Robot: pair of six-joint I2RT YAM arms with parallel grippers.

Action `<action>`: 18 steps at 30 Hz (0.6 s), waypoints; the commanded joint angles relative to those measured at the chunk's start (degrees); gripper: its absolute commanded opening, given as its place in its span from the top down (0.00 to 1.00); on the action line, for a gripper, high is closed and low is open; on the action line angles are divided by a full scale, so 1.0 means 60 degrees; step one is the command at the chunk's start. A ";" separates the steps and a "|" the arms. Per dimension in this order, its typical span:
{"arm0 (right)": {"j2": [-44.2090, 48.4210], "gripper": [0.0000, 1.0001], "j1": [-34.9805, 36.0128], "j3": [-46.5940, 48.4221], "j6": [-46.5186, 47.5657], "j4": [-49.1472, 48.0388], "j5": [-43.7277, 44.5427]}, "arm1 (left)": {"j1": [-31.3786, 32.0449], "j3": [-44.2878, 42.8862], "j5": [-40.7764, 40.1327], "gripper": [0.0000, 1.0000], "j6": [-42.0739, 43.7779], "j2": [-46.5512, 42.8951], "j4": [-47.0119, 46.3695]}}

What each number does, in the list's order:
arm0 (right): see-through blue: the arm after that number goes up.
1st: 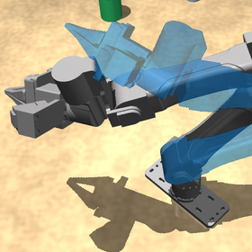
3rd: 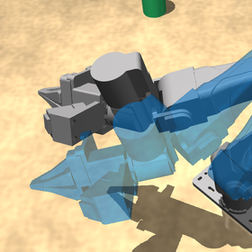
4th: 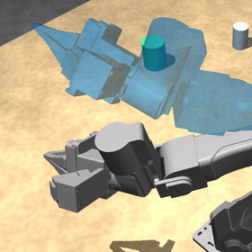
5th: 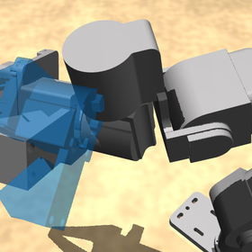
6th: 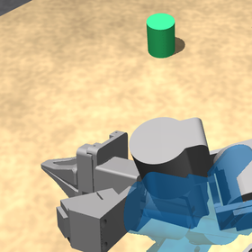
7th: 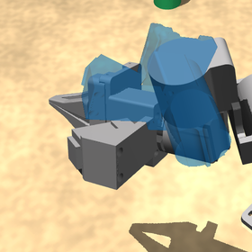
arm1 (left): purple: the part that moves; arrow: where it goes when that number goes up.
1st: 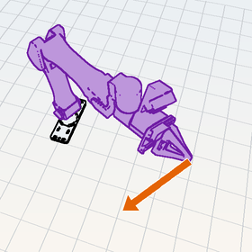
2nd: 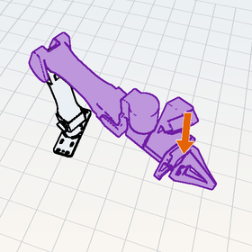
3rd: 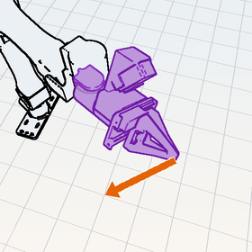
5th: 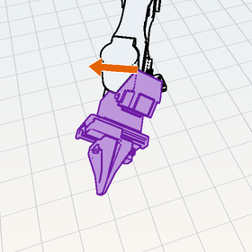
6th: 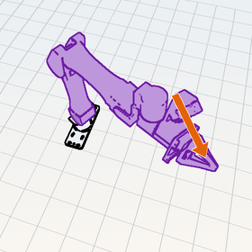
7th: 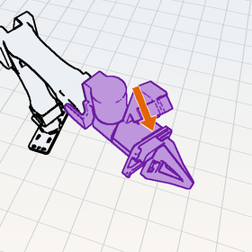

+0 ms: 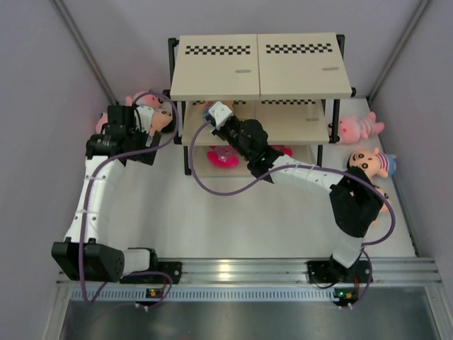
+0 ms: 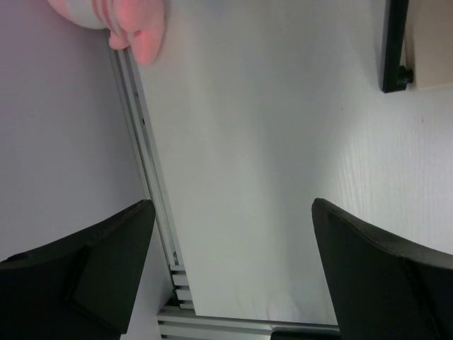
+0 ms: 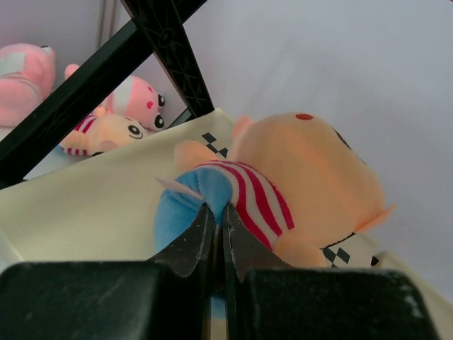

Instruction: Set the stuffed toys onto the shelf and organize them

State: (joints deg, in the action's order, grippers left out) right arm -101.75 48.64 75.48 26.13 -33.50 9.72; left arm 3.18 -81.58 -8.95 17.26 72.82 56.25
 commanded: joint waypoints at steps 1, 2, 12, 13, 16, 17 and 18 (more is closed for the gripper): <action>0.0171 0.98 -0.0050 0.0297 -0.0312 -0.0350 -0.0607 | -0.0455 0.0018 -0.0105 0.02 -0.0399 0.0372 -0.0776; 0.0404 0.96 -0.0050 0.0136 -0.0298 -0.0394 -0.0695 | -0.0457 -0.0098 -0.0061 0.01 -0.0444 0.0635 -0.0776; 0.1885 0.28 -0.0036 -0.0569 -0.0122 0.0864 -0.1574 | -0.0823 -0.2557 0.0129 0.02 -0.1615 0.3989 -0.1230; 0.1973 0.25 -0.0036 -0.0540 -0.0049 0.1069 -0.1880 | -0.0838 -0.2865 0.0144 0.02 -0.1790 0.4296 -0.1216; 0.2281 0.21 -0.0036 -0.0671 -0.0019 0.1393 -0.2451 | -0.0823 -0.4096 0.0027 0.04 -0.2259 0.5512 -0.1216; 0.2412 0.21 -0.0036 -0.0729 -0.0034 0.1437 -0.2570 | -0.0823 -0.4693 -0.0017 0.04 -0.2348 0.6095 -0.1216; 0.2471 0.20 -0.0036 -0.0788 -0.0034 0.1568 -0.2745 | -0.0823 -0.4989 -0.0148 0.06 -0.2450 0.6391 -0.1201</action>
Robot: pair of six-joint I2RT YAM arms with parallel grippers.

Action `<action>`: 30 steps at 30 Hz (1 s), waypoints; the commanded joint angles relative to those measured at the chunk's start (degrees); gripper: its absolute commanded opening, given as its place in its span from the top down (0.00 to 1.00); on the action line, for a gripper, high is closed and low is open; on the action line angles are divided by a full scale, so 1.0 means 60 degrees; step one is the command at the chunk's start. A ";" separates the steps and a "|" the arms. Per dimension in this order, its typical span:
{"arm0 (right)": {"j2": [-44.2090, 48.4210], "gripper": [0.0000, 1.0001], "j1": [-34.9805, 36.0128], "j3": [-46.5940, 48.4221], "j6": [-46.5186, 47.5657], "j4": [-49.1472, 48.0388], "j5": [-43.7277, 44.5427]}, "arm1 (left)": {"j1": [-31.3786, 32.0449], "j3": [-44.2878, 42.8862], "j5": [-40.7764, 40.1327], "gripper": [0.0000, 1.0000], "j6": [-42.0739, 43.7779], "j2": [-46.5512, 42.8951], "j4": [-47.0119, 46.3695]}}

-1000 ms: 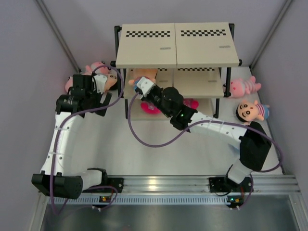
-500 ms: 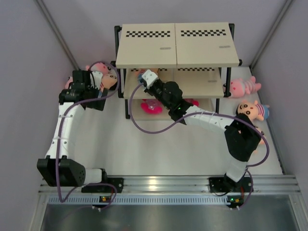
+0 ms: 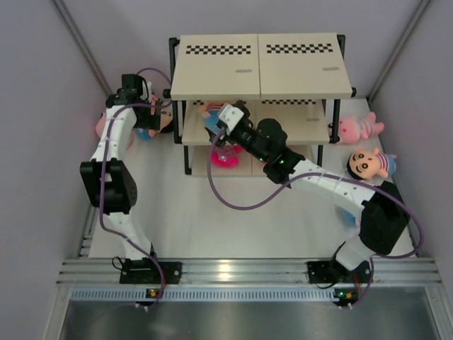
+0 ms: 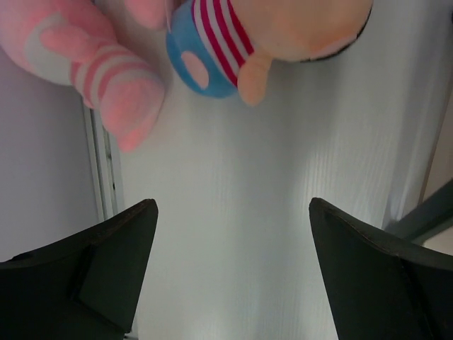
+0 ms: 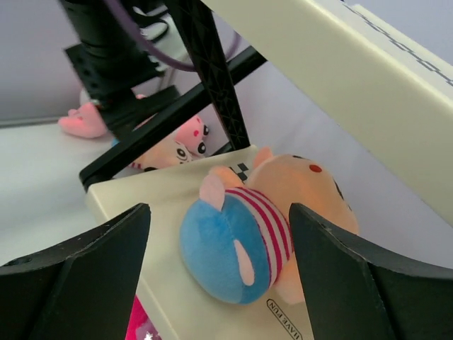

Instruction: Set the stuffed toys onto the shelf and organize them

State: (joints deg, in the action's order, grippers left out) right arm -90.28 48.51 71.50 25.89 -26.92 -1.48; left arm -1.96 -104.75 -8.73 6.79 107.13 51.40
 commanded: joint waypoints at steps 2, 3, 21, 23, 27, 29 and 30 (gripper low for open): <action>0.0778 0.20 0.0030 -0.0285 -0.0066 0.0618 -0.0999 | 0.0018 -0.1902 -0.0390 0.09 -0.0998 0.1548 -0.0392; 0.0866 0.20 0.0030 -0.0359 -0.0067 0.0720 -0.1101 | 0.0033 -0.2139 -0.0390 0.11 -0.1072 0.1800 -0.0407; 0.2669 0.20 0.0176 -0.2279 -0.0550 0.1175 -0.0970 | 0.0180 -0.4310 0.1249 0.12 -0.0237 0.5010 -0.2238; 0.2654 0.20 0.0162 -0.2279 -0.0579 0.1249 -0.0970 | 0.0194 -0.4280 0.1382 0.20 -0.0325 0.5099 -0.2238; 0.2610 0.20 0.0176 -0.2235 -0.0594 0.1278 -0.0897 | 0.0180 -0.4368 0.1382 0.48 -0.0195 0.5537 -0.2238; 0.2668 0.20 0.0177 -0.2220 -0.0623 0.1351 -0.0868 | 0.0165 -0.4426 0.1266 0.64 -0.0077 0.5713 -0.2223; 0.2669 0.20 0.0176 -0.2249 -0.0638 0.1351 -0.0853 | 0.0150 -0.4441 0.1236 0.69 -0.0047 0.5714 -0.2209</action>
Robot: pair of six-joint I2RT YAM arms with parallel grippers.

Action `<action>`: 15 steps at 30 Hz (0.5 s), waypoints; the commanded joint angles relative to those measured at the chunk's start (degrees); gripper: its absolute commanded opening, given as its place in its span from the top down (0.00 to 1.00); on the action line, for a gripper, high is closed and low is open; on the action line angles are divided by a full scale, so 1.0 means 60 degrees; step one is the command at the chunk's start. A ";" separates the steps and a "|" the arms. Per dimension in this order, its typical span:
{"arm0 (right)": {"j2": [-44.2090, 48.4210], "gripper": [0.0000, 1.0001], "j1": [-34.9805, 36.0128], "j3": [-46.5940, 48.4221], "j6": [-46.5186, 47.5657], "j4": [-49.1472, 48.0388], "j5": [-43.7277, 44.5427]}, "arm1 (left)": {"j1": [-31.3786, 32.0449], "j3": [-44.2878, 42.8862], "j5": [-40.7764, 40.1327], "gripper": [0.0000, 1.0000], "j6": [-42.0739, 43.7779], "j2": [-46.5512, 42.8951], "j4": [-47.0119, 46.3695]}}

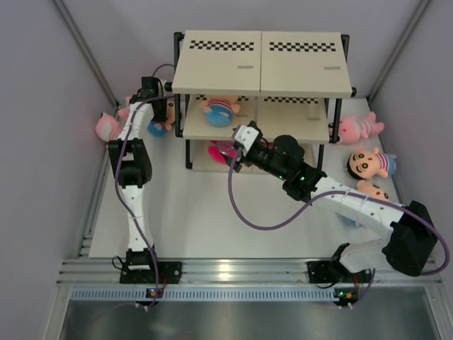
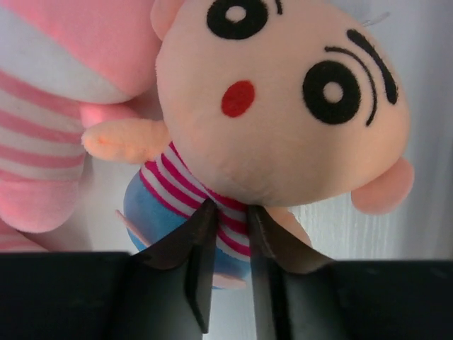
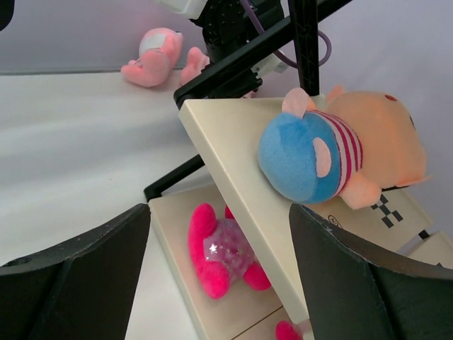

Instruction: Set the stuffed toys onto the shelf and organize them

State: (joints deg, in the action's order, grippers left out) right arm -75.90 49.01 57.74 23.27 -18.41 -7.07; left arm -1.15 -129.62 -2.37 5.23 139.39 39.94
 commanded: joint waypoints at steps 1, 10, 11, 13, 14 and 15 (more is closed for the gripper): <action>0.0359 0.20 0.0107 0.0016 -0.0216 -0.0080 0.0080 | 0.0001 -0.0281 0.0132 0.73 0.0212 0.0439 -0.0300; 0.0784 0.20 0.0122 -0.0262 -0.0318 -0.0008 0.0270 | -0.0160 0.0845 -0.0074 1.00 -0.0403 -0.0378 -0.0300; 0.0828 0.20 0.0136 -0.0248 -0.0318 0.0036 0.0285 | -0.0175 0.1253 -0.0161 1.00 -0.0520 -0.0975 -0.0300; 0.0887 0.20 0.0238 -0.0233 -0.0318 0.0227 0.0314 | -0.0219 0.2086 -0.0205 1.00 -0.0842 -0.1754 -0.0300; 0.0916 0.20 0.0268 -0.0218 -0.0318 0.0300 0.0285 | -0.0219 0.2426 -0.0104 1.00 -0.0843 -0.2135 -0.0300; 0.0945 0.20 0.0326 -0.0218 -0.0289 0.0417 0.0227 | -0.0233 0.2835 0.0042 1.00 -0.1336 -0.3066 -0.0300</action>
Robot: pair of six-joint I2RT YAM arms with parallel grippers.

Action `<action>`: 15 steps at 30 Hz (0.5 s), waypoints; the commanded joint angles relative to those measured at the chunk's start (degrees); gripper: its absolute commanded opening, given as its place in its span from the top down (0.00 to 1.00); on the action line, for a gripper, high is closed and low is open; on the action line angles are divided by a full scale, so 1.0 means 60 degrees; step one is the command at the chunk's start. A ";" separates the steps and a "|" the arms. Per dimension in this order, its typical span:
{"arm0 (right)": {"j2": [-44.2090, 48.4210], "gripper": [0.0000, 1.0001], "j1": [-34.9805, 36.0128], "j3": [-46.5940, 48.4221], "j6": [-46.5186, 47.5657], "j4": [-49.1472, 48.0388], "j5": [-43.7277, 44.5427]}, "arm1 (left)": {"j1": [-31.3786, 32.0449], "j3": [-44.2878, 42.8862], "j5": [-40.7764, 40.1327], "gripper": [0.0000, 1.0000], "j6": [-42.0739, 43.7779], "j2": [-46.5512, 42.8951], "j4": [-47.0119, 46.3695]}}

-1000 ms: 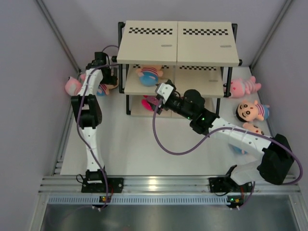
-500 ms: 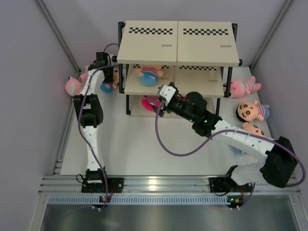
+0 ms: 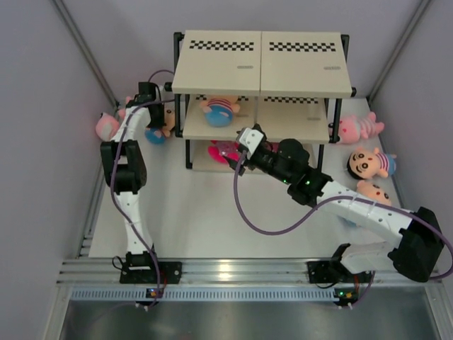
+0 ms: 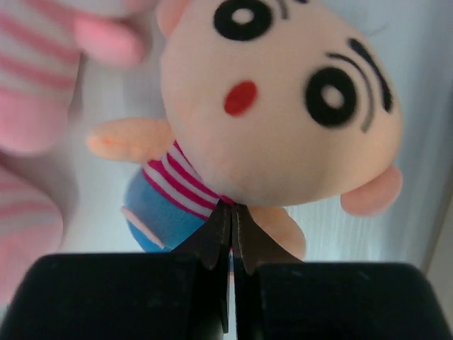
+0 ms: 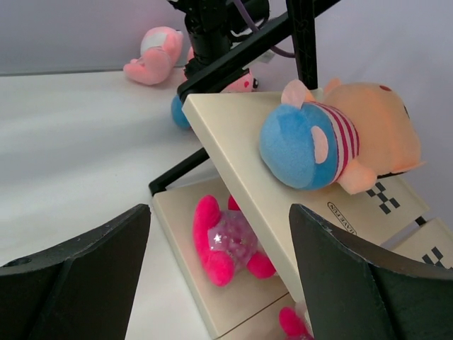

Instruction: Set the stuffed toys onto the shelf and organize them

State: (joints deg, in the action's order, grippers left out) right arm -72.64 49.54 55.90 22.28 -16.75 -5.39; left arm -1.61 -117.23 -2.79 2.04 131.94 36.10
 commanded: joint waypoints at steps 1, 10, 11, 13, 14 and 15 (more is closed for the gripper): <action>0.0403 0.20 0.0385 0.0073 -0.0096 0.0184 -0.0054 | -0.0172 0.1658 0.0258 1.00 -0.0954 -0.2269 0.0341; -0.0838 0.20 0.2463 0.0803 0.0198 0.0070 -0.0288 | -0.0245 0.7285 0.2236 1.00 -0.2083 -0.8795 0.0516; -0.1060 0.20 0.2611 0.0936 0.0168 -0.0063 -0.0303 | -0.0259 0.7568 0.2309 1.00 -0.2185 -0.9430 0.0648; -0.1702 0.20 0.3064 0.1403 0.0124 -0.0501 -0.0303 | -0.0245 0.8153 0.2617 1.00 -0.2435 -1.0877 0.1189; -0.1895 0.20 0.3197 0.1537 0.0139 -0.0721 -0.0318 | -0.0230 0.8272 0.2719 1.00 -0.2537 -1.1234 0.1394; -0.2085 0.20 0.3344 0.1697 0.0197 -0.0926 -0.0274 | -0.0245 0.8346 0.2778 1.00 -0.2552 -1.1542 0.1657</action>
State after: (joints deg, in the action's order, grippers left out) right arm -82.50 66.89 61.47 23.42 -16.25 -5.96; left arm -2.96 -69.34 10.02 -10.20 68.12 42.63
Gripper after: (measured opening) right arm 0.800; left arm 0.015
